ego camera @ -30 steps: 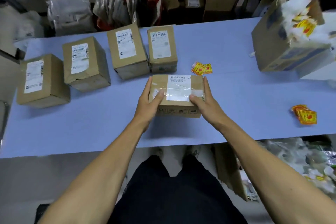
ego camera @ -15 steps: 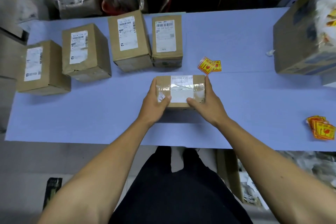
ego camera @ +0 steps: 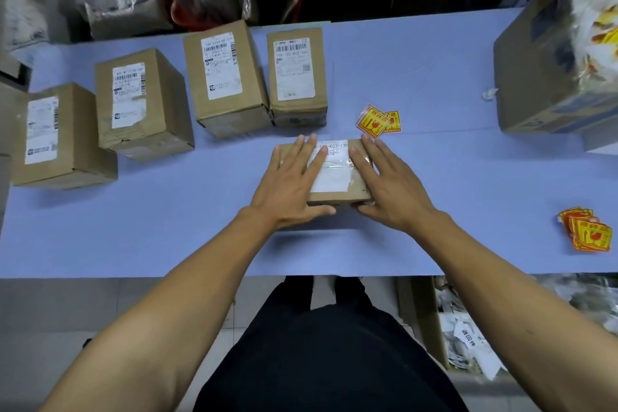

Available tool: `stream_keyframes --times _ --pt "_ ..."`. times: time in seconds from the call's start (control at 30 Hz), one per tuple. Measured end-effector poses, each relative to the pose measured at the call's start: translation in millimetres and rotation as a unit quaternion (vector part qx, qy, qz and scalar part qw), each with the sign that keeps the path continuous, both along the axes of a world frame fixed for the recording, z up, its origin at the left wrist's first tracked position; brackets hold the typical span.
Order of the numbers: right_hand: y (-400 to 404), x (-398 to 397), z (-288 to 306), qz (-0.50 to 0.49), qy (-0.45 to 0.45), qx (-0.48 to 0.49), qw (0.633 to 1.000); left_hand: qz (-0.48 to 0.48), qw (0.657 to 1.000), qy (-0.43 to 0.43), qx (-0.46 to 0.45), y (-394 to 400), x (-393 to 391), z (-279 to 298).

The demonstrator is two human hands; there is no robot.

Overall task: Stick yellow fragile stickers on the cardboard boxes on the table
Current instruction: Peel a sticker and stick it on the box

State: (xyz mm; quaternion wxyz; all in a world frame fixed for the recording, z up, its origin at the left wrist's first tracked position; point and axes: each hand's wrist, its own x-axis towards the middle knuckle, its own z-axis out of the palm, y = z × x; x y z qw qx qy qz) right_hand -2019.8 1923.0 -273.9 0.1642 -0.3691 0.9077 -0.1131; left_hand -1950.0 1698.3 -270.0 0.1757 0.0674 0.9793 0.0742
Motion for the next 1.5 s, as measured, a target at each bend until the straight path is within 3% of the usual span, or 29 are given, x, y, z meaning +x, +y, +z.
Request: stream_keyframes --times 0.27,0.4,0.47,0.57,0.7,0.9,1.13,1.5 --pt "-8 -11 -4 0.007 0.018 -0.018 1.0 -0.009 1.0 0.018 -0.014 -7 -11 -5" --pt "-4 -21 -1 0.014 -0.046 -0.049 0.998 0.005 1.0 0.014 -0.004 -6 -14 -2" --pt "3 -23 3 -0.039 -0.085 -0.113 0.989 0.022 0.999 0.022 0.013 -2 -18 2" --pt "7 -30 2 -0.19 -0.043 -0.212 0.958 0.05 0.996 0.066 0.037 8 -37 6" --pt "-3 -53 -11 -0.276 -0.054 -0.124 0.952 0.074 0.996 0.05 0.026 30 -63 -2" --pt "-18 -84 -35 -0.247 -0.034 -0.019 0.968 0.092 0.995 0.049 0.005 35 -65 -16" --pt "-24 -103 -57 -0.184 -0.001 0.037 0.982 0.101 0.993 0.066 0.015 36 -66 -21" --pt "-24 -103 -66 -0.165 0.047 0.071 0.983 0.113 0.992 0.056 0.019 37 -66 -21"
